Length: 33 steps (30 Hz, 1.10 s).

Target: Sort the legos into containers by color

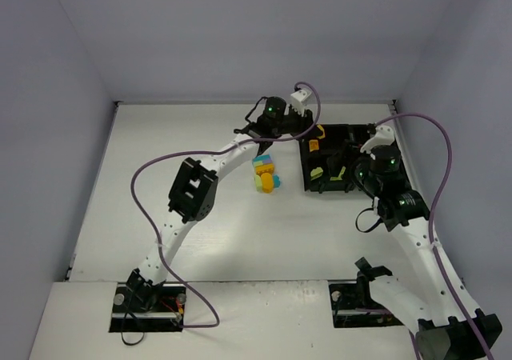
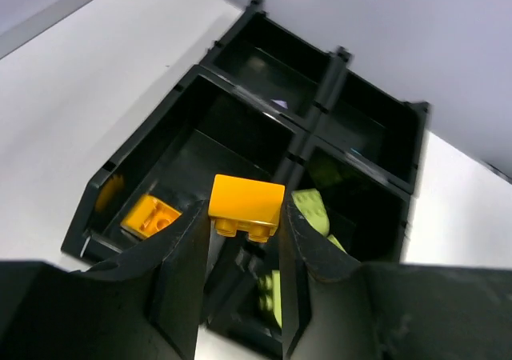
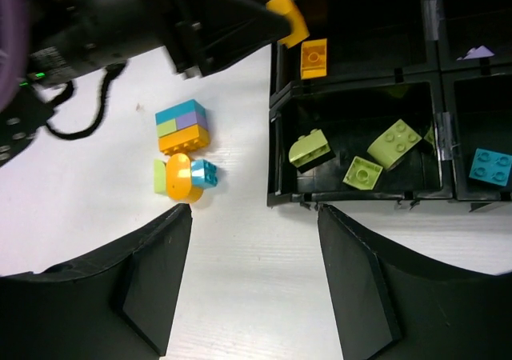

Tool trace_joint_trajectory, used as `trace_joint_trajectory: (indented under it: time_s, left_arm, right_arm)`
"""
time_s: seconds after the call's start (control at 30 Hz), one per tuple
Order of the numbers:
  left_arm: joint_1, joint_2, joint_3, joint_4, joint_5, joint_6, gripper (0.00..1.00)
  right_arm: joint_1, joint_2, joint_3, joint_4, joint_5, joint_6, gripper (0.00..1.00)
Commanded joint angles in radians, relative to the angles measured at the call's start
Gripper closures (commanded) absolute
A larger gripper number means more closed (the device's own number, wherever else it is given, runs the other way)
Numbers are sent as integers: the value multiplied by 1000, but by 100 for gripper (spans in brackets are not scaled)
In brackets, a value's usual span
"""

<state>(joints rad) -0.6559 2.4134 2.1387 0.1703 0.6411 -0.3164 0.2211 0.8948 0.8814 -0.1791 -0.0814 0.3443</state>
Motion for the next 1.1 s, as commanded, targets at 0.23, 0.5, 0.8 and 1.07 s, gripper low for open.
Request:
trace_joint_trajectory:
  time_s: [0.23,0.5,0.8,1.07]
  left_arm:
    - [-36,145,270,69,-319,-90,49]
    - [-31,-3,147,24,-411,-107,35]
    - [58,-465,-425,-78,-627,-131,35]
    - [179,-788,-755,-233,-428,-4,35]
  right_arm:
    - [-11,-31,-27,21,-116,-5,37]
    - [-9,15,-24,17,-133,-57,35]
    - [26,214,65,46,-196,-145,38]
    - [192,508,188,66,-326,-310,39]
